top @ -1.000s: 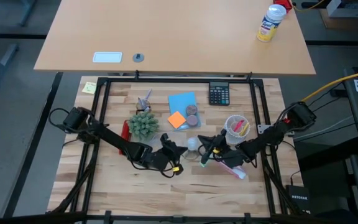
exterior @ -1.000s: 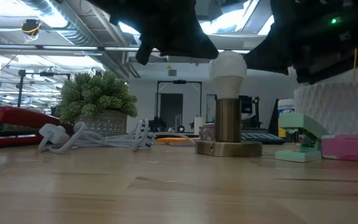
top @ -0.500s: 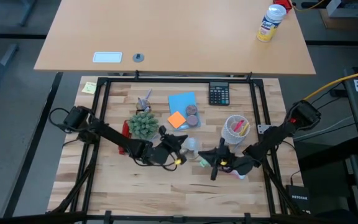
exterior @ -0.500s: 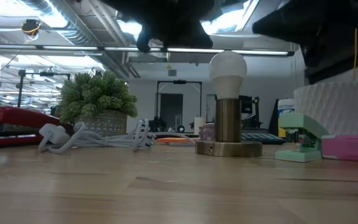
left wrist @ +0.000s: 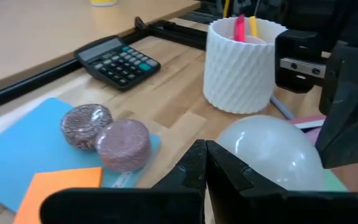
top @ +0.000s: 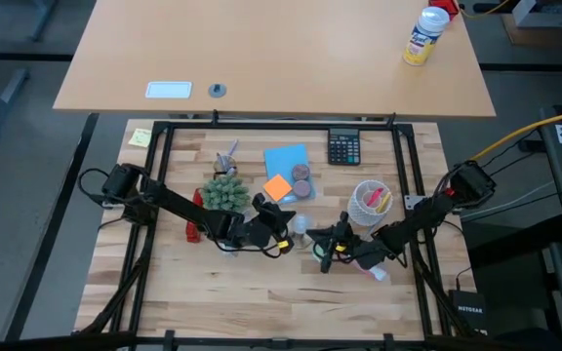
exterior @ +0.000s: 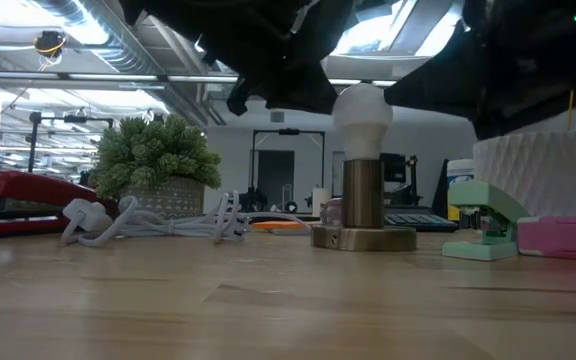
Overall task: Screw lightbulb
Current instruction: Remove the white lightbulb from the lamp socket
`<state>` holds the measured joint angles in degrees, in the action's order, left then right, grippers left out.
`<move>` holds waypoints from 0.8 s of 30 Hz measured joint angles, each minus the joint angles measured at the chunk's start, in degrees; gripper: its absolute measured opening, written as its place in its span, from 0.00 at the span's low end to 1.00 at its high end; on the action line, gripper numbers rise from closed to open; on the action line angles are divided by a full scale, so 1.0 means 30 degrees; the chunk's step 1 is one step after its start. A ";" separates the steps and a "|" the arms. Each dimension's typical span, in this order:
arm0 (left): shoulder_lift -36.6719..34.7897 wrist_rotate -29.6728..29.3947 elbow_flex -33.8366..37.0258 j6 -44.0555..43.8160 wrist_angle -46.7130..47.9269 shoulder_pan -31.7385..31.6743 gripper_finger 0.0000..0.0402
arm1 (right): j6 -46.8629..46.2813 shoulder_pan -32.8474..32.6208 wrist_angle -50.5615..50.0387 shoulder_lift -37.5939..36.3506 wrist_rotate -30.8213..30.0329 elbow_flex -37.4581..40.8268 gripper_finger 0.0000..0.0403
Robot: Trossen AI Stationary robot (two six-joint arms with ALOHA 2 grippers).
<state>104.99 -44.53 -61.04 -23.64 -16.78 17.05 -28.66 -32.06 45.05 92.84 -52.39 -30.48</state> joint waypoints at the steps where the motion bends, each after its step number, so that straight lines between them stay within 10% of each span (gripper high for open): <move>1: -0.0007 -0.0087 0.0007 0.0000 0.0028 0.0043 0.00 | 0.0000 0.0165 -0.0029 0.0000 0.0043 -0.0004 0.04; 24: -0.0007 0.0507 -0.0022 -0.0670 0.0276 0.1628 0.00 | -0.0009 0.0916 -0.0676 -0.0015 -0.2761 -0.0007 0.04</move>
<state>104.97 -43.01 -61.10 -25.65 -15.95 21.94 -28.68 -29.31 43.02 92.79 -60.67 -30.50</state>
